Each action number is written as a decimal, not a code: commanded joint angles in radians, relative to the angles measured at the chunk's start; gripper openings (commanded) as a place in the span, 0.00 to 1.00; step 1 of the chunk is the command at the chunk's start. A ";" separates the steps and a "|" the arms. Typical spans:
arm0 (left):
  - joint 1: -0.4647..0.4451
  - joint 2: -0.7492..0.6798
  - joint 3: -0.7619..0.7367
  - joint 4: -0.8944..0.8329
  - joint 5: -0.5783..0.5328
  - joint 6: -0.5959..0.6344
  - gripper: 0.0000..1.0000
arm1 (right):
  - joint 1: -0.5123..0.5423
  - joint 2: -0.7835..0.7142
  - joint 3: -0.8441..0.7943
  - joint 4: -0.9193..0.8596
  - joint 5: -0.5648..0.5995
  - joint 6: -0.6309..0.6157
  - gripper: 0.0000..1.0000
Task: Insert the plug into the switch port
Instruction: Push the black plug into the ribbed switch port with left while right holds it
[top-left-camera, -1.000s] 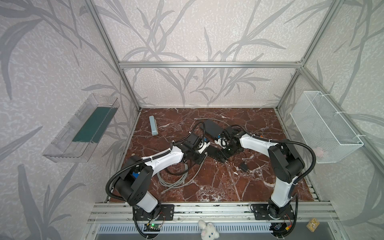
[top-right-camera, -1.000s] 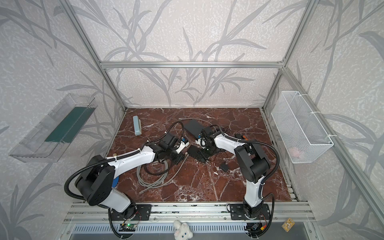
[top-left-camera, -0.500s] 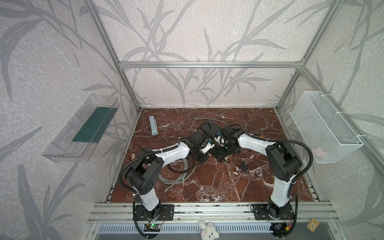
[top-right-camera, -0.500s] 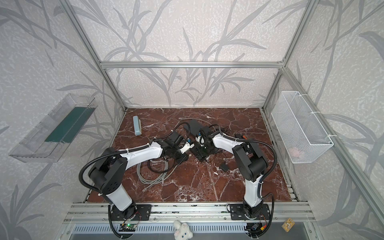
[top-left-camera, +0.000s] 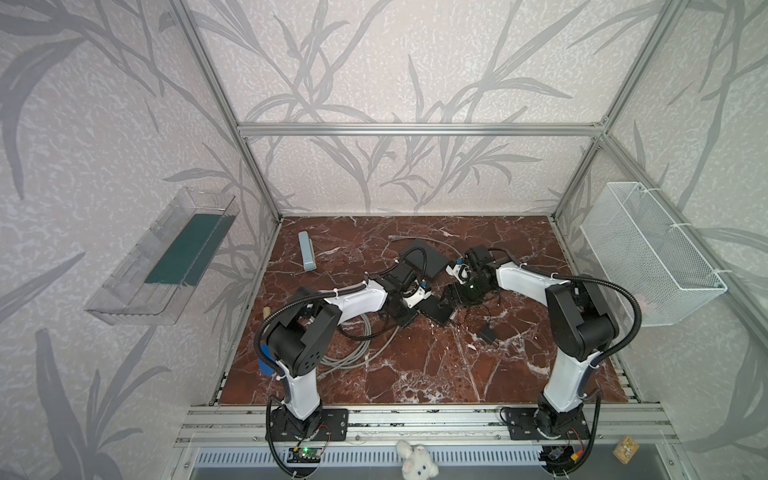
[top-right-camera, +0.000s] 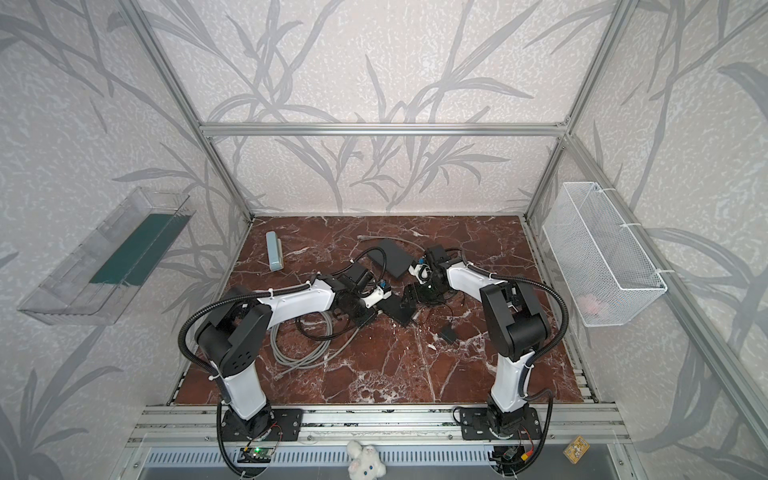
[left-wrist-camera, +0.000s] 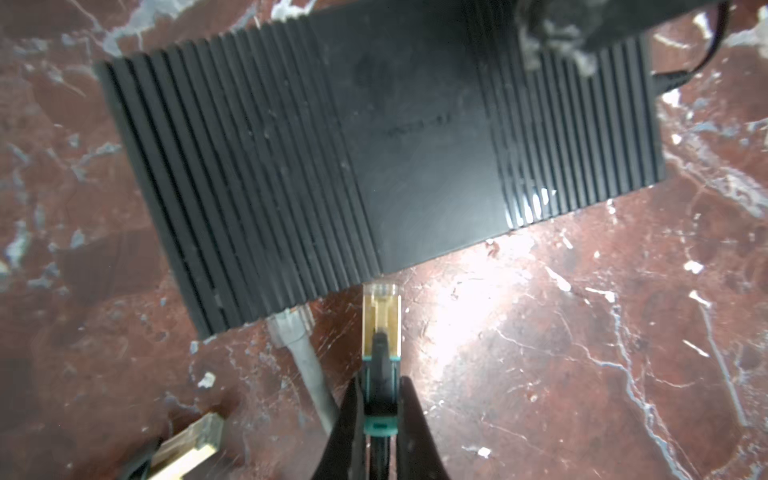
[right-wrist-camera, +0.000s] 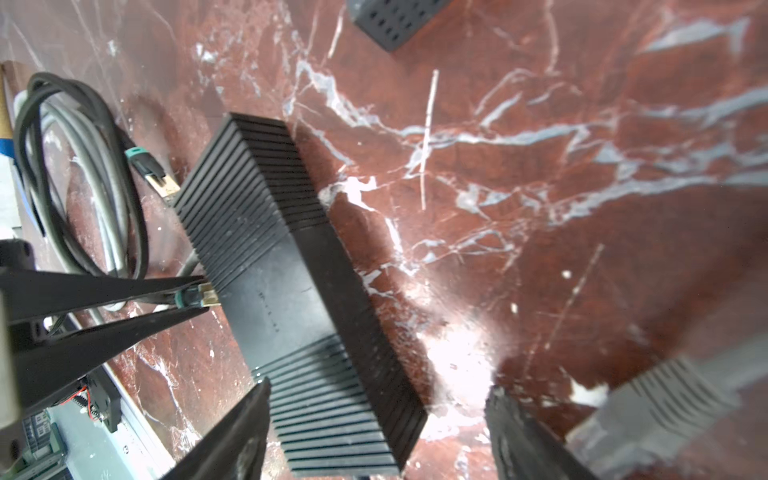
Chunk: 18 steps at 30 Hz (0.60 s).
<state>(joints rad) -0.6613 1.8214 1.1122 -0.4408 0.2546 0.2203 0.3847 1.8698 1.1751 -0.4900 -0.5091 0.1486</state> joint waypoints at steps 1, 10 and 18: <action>-0.033 -0.029 -0.008 0.015 -0.068 -0.019 0.07 | 0.029 0.020 0.019 0.031 -0.031 -0.011 0.79; -0.056 -0.031 -0.039 0.081 -0.100 -0.099 0.07 | 0.055 0.062 0.008 0.099 -0.054 0.012 0.74; -0.069 -0.050 -0.081 0.160 -0.151 -0.142 0.06 | 0.066 0.087 -0.008 0.114 -0.079 0.004 0.67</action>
<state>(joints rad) -0.7238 1.7973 1.0428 -0.3164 0.1493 0.1104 0.4412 1.9247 1.1755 -0.3664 -0.5682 0.1574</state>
